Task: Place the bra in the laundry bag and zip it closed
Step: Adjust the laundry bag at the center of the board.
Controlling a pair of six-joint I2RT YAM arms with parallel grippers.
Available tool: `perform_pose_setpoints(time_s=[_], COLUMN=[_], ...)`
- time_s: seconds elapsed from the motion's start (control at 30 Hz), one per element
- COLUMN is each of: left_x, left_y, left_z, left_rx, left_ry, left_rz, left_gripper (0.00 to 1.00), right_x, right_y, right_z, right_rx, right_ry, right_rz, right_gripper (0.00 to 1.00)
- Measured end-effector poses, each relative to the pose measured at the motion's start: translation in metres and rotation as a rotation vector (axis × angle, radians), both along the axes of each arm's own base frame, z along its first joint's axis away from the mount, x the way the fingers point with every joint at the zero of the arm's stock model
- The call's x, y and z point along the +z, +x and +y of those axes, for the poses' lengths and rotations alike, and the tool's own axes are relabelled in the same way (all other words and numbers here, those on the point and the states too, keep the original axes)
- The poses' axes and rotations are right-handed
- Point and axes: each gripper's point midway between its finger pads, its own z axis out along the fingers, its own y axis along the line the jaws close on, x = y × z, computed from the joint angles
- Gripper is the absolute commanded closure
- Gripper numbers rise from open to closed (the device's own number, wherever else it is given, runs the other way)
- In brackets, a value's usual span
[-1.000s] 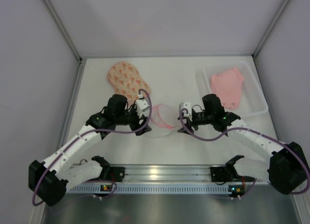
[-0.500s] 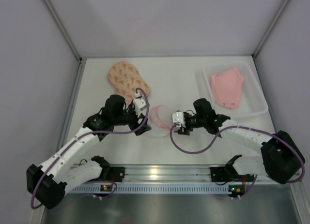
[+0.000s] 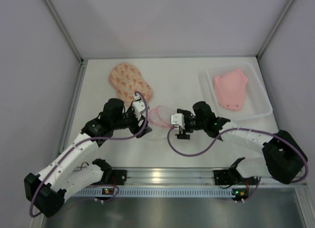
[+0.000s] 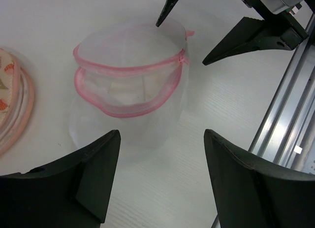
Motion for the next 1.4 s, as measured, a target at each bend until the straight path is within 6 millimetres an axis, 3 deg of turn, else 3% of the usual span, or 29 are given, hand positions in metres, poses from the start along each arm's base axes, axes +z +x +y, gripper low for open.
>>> perform_pose_setpoints(time_s=[0.3, 0.37, 0.47, 0.53, 0.63, 0.67, 0.73, 0.77, 0.9, 1.07, 1.2, 1.3, 1.4], left_x=[-0.003, -0.004, -0.005, -0.005, -0.005, -0.004, -0.002, -0.002, -0.003, -0.002, 0.002, 0.006, 0.018], left_y=[-0.001, 0.000, 0.000, 0.001, 0.002, 0.002, 0.001, 0.000, -0.003, -0.005, -0.007, -0.004, 0.002], left_z=[0.002, 0.002, 0.002, 0.003, 0.004, 0.004, 0.005, 0.005, 0.007, 0.006, 0.007, 0.005, 0.000], left_rx=[0.001, 0.003, 0.004, 0.010, 0.017, 0.018, 0.019, 0.019, 0.016, 0.001, -0.015, -0.025, -0.040], left_ry=[0.008, 0.011, 0.012, 0.015, 0.017, 0.016, 0.012, 0.008, 0.006, -0.001, -0.003, -0.004, -0.022], left_rz=[-0.003, -0.001, 0.000, -0.002, -0.007, -0.010, -0.018, -0.023, -0.030, -0.032, -0.062, -0.093, -0.126], left_gripper=[0.25, 0.25, 0.25, 0.25, 0.26, 0.26, 0.26, 0.26, 0.27, 0.28, 0.37, 0.41, 0.46], right_x=[0.020, 0.010, -0.021, -0.034, -0.038, -0.037, -0.035, -0.034, -0.027, 0.002, 0.065, 0.105, 0.119], right_y=[-0.002, -0.006, -0.015, -0.017, -0.012, -0.010, -0.004, -0.001, 0.007, 0.019, 0.027, 0.016, 0.004], right_z=[0.004, 0.005, 0.001, 0.000, 0.004, 0.005, 0.007, 0.008, 0.011, 0.025, 0.037, 0.035, 0.031], right_rx=[-0.032, -0.017, 0.026, 0.046, 0.055, 0.053, 0.046, 0.037, 0.008, -0.046, -0.087, -0.067, -0.008], right_ry=[0.053, 0.057, 0.009, -0.020, -0.028, -0.026, -0.021, -0.016, 0.002, 0.052, 0.164, 0.239, 0.249], right_rz=[-0.080, -0.102, -0.106, -0.106, -0.138, -0.152, -0.182, -0.189, -0.212, -0.167, -0.191, -0.263, -0.322], right_gripper=[0.13, 0.11, 0.12, 0.21, 0.46, 0.64, 0.83, 0.97, 1.00, 1.00, 1.00, 1.00, 1.00])
